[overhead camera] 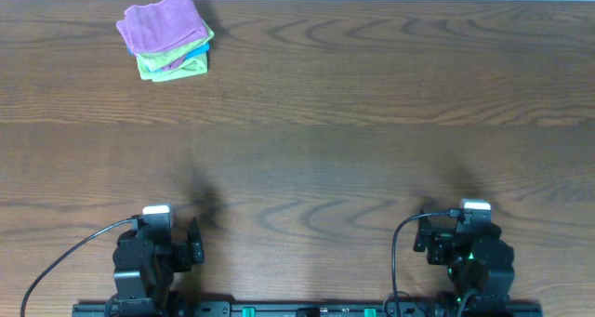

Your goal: Fold the cloth

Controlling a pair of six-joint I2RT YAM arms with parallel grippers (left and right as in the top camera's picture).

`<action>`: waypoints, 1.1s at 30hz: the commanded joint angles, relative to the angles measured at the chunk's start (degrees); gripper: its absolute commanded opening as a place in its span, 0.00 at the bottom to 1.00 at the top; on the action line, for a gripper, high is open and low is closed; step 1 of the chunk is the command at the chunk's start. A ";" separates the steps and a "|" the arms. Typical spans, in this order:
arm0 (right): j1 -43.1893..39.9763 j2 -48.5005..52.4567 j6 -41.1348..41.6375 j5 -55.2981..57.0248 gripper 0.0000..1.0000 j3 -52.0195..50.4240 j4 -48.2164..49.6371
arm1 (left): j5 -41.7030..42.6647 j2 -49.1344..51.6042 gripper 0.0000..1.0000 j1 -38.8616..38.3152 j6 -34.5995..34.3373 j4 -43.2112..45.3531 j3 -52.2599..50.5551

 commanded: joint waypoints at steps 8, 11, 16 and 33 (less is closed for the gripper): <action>3.04 -0.83 4.13 3.63 0.99 -1.70 0.52 | -1.75 -0.52 0.96 -0.17 2.54 -3.76 -0.52; 3.04 -0.83 4.13 3.61 0.99 -1.70 0.55 | -1.75 -0.55 0.96 -0.17 2.54 -3.76 -0.52; 3.04 -0.81 4.13 3.61 0.99 -1.68 0.61 | -1.75 -0.52 0.95 -0.20 2.54 -3.76 -0.52; 3.04 -0.81 4.13 3.61 0.99 -1.68 0.61 | -1.75 -0.52 0.96 -0.20 2.54 -3.76 -0.52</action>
